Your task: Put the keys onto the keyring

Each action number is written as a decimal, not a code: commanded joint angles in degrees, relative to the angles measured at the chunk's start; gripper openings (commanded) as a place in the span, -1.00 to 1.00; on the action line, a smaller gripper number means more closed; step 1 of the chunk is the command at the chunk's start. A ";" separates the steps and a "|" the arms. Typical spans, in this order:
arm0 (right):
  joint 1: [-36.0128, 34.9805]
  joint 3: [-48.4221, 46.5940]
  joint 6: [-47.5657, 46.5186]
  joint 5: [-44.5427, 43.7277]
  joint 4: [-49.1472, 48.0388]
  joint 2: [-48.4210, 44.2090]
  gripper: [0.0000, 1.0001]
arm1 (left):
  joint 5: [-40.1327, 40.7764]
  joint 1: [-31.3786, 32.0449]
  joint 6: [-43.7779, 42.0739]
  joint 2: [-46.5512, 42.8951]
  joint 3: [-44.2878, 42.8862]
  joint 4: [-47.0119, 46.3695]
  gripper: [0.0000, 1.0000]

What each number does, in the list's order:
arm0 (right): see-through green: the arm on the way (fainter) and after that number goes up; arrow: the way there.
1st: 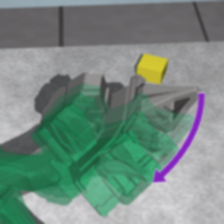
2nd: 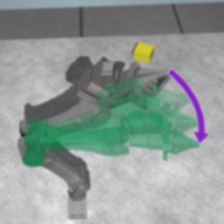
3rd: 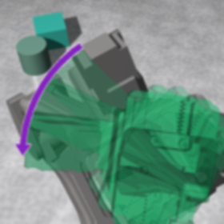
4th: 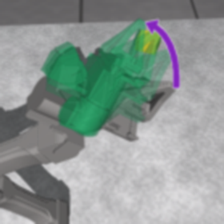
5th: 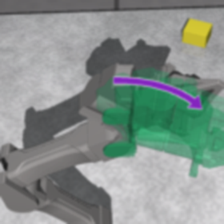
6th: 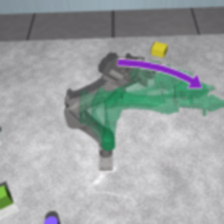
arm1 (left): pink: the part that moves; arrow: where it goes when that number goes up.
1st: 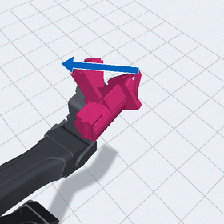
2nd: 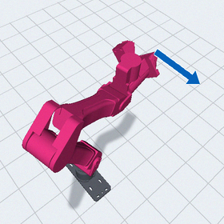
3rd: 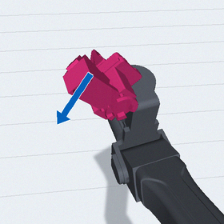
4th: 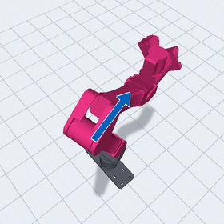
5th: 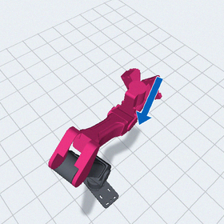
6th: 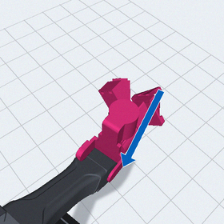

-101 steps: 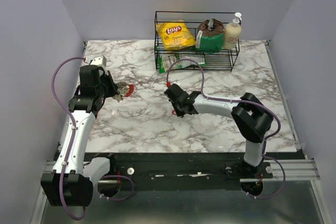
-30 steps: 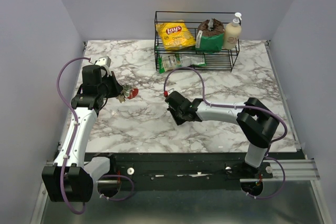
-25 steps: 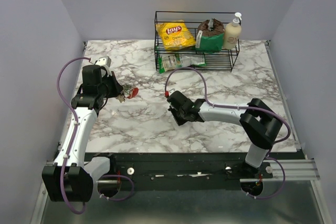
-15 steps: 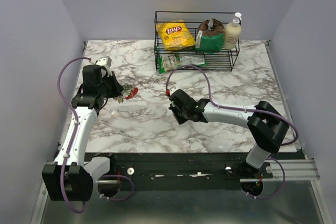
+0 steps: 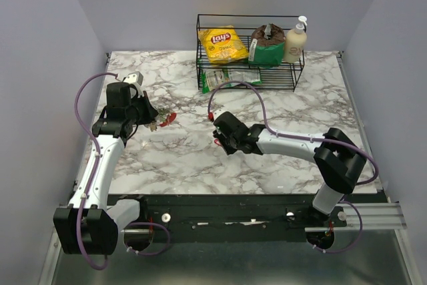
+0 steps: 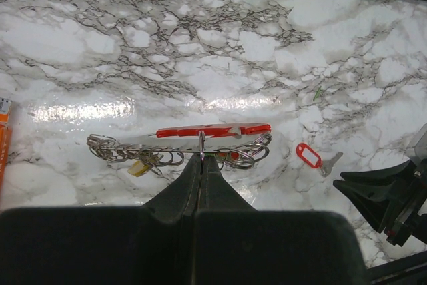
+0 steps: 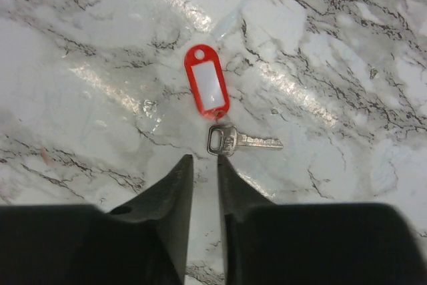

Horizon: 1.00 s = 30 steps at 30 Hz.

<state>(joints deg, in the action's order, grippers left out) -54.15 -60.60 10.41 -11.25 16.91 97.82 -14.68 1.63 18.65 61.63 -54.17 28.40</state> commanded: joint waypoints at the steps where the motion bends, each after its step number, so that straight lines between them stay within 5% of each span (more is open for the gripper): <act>1: -0.08 -2.77 -2.15 -3.43 0.58 -0.08 -0.27 | -1.32 0.39 -0.46 -0.01 0.47 -1.68 -1.00; 10: -0.16 -3.47 -4.26 -4.14 1.11 1.14 0.07 | -1.41 0.66 -0.55 0.42 0.30 -1.51 -1.00; 17: 2.38 -5.14 0.47 -0.37 1.46 3.78 0.04 | -1.23 1.10 -0.55 0.43 0.38 -1.42 -1.00; 30: 15.03 2.14 9.97 25.64 -7.85 0.00 -0.21 | 0.79 7.07 4.28 -0.02 1.96 -4.49 -1.00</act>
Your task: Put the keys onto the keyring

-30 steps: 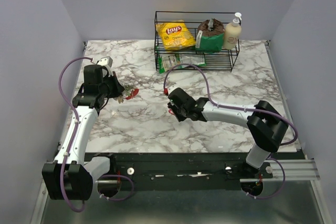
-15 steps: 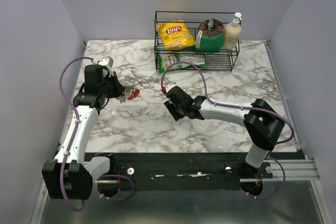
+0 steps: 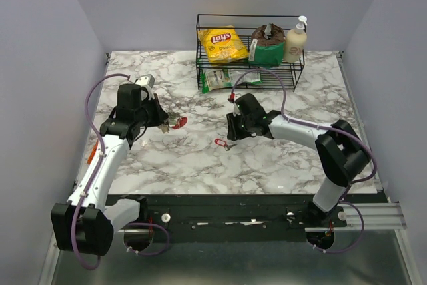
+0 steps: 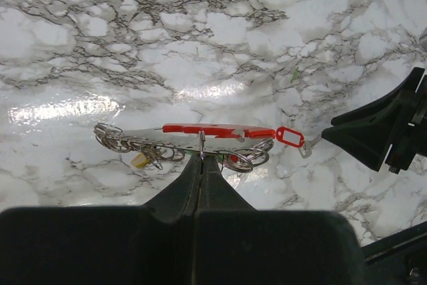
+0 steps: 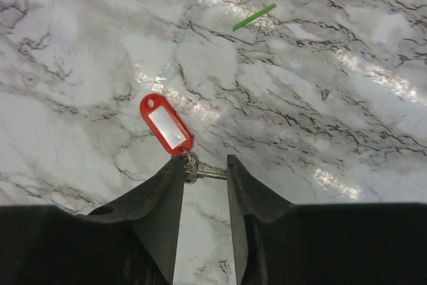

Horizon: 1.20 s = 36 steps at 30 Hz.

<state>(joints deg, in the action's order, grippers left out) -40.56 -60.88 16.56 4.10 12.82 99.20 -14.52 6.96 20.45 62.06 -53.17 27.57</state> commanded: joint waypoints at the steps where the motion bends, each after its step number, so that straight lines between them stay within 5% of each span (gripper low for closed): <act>1: 2.05 2.70 4.09 11.36 -4.03 -1.38 -0.22 | 0.81 2.44 2.84 -0.28 1.13 -3.75 -1.00; 36: 3.29 2.96 7.88 14.09 -4.91 4.07 -0.44 | 2.22 3.85 2.14 0.60 0.34 -2.88 -1.00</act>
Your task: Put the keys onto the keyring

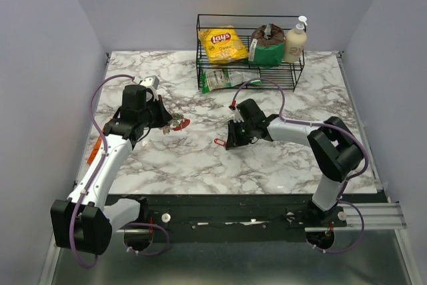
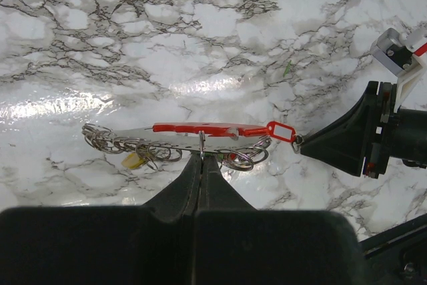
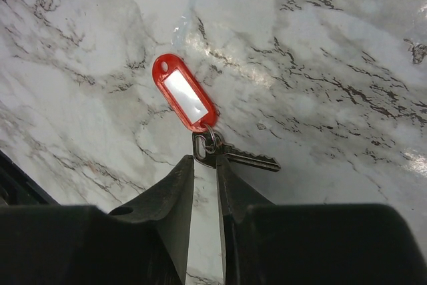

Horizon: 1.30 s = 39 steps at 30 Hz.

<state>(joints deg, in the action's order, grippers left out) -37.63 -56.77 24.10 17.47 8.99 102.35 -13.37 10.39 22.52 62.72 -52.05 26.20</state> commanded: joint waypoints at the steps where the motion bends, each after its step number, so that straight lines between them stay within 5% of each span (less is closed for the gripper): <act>1: 0.45 -1.15 0.34 0.89 -1.26 0.93 -0.45 | 1.06 0.50 -0.02 -0.05 -0.77 -1.50 -1.00; 39: 0.45 -5.37 -2.74 3.79 -1.61 4.27 -0.50 | 1.33 1.12 -0.29 -0.05 -0.59 -1.41 -1.00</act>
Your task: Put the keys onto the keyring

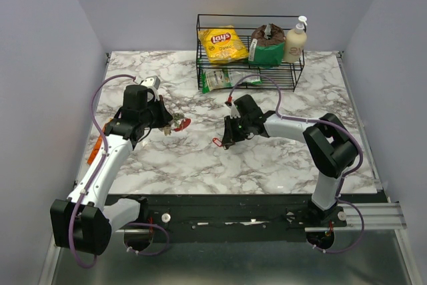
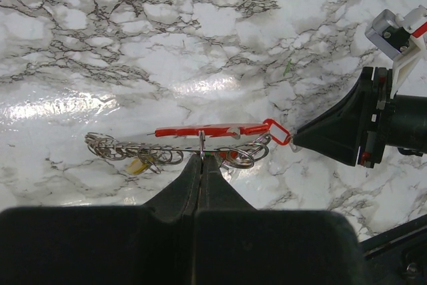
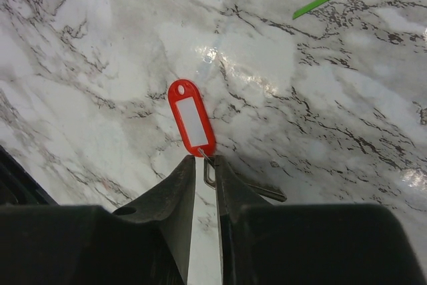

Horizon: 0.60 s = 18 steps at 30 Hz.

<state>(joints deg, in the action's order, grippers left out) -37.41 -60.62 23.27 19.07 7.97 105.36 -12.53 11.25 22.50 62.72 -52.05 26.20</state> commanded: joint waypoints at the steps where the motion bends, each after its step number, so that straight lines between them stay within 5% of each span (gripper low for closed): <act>1: 0.23 -1.52 -2.00 2.98 -0.58 1.25 -0.55 | 0.49 0.27 -0.27 0.03 -0.59 -1.41 -1.00; 18: 0.23 -0.64 -5.51 8.44 -2.17 1.34 -0.49 | 0.67 0.36 -0.26 0.21 -0.59 -1.41 -1.00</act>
<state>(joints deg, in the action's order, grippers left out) -37.41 -60.82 19.73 24.43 7.11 105.51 -12.53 11.38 22.48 62.98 -52.05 26.20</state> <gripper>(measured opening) 0.242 0.012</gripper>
